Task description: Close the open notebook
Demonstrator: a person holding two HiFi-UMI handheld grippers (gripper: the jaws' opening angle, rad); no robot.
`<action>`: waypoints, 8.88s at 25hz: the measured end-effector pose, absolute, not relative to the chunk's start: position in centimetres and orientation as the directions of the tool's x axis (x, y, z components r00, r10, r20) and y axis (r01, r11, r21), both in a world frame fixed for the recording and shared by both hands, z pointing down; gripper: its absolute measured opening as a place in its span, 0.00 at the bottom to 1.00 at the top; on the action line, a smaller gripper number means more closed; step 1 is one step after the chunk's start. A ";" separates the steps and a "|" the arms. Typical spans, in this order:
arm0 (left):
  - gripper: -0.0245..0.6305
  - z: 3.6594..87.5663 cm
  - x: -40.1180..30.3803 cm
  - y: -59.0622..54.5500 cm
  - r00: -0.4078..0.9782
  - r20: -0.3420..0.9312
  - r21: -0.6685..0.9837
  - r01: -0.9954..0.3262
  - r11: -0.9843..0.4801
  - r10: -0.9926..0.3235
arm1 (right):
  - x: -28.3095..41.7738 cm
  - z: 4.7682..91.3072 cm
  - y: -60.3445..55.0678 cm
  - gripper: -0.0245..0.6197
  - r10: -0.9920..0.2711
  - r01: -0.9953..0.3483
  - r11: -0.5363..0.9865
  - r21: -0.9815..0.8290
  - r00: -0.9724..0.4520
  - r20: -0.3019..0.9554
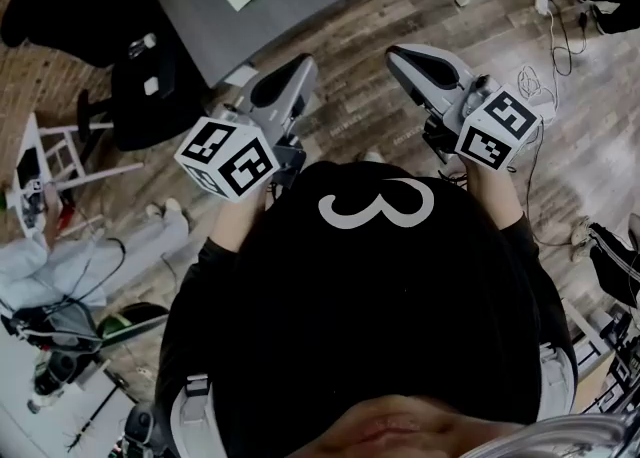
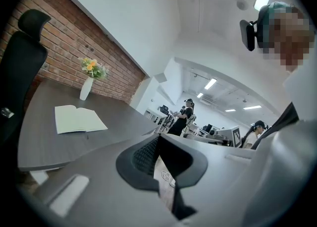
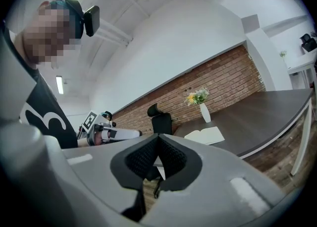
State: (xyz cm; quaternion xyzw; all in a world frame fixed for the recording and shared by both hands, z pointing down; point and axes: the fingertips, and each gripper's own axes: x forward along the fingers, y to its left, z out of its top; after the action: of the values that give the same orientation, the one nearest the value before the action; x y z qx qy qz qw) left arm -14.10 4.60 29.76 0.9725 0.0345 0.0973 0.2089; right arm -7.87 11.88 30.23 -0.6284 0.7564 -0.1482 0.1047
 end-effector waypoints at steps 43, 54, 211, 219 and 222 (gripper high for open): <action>0.14 34.6 -1.3 -24.1 0.861 0.215 0.572 -0.493 -0.655 -0.460 | 14.2 33.5 -17.9 0.04 -0.828 -0.782 0.437 -0.446 -0.543 0.141; 0.35 41.3 -2.7 -24.4 0.698 0.274 0.784 -0.560 -0.267 -0.662 | 16.2 36.6 -22.7 0.04 -0.689 -0.681 0.559 -0.474 -0.699 0.191; 0.06 29.4 7.6 -6.8 0.913 0.153 0.357 -0.409 -0.840 -0.379 | 13.7 30.3 -5.6 0.04 -0.654 -0.630 0.681 -0.373 -0.752 0.078; 0.06 29.0 7.7 -6.7 0.906 0.154 0.350 -0.423 -0.836 -0.394 | 13.8 30.1 -5.5 0.04 -0.645 -0.620 0.687 -0.380 -0.761 0.074; 0.06 29.0 7.8 -6.9 0.906 0.155 0.351 -0.423 -0.835 -0.394 | 13.9 30.1 -5.6 0.04 -0.644 -0.620 0.687 -0.378 -0.761 0.076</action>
State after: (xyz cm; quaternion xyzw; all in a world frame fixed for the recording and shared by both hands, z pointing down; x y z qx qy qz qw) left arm 7.81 -6.86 28.96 0.9572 -0.2135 0.0383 0.1917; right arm 13.86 -5.65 30.14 -0.3442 0.9180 -0.1944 0.0312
